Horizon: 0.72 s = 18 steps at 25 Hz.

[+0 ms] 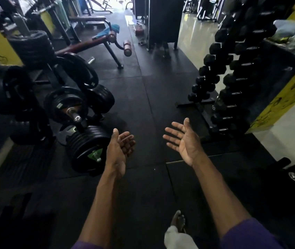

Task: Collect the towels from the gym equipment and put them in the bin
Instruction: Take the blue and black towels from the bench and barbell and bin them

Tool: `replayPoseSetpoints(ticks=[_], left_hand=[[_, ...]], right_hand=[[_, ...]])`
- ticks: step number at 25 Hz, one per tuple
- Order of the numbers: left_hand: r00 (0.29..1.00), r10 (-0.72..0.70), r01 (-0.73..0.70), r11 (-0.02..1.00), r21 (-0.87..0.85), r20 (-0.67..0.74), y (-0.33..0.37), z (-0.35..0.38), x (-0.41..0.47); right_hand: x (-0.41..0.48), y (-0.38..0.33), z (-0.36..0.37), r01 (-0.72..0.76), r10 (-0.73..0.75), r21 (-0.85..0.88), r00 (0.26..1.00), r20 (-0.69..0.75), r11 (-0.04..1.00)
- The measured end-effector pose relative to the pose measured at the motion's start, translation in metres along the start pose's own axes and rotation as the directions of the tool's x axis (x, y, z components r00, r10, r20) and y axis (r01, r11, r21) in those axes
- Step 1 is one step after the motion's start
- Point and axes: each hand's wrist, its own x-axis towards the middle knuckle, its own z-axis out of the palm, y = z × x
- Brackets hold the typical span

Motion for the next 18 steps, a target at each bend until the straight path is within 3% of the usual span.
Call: replayPoseSetpoints(ticks=[10,18], left_hand=[[0.994,0.051,-0.055,0.998,-0.043,-0.097,0.055,0.159,0.224],[0.975,0.099,-0.120,0.988,-0.096,-0.199,0.112,0.196,0.412]], right_hand=[[0.264,-0.130,-0.035,-0.004,0.010,-0.043,0.990,0.140,0.999],[0.476,-0.192,0.004,-0.018,0.044,-0.108,0.970,0.240,0.994]])
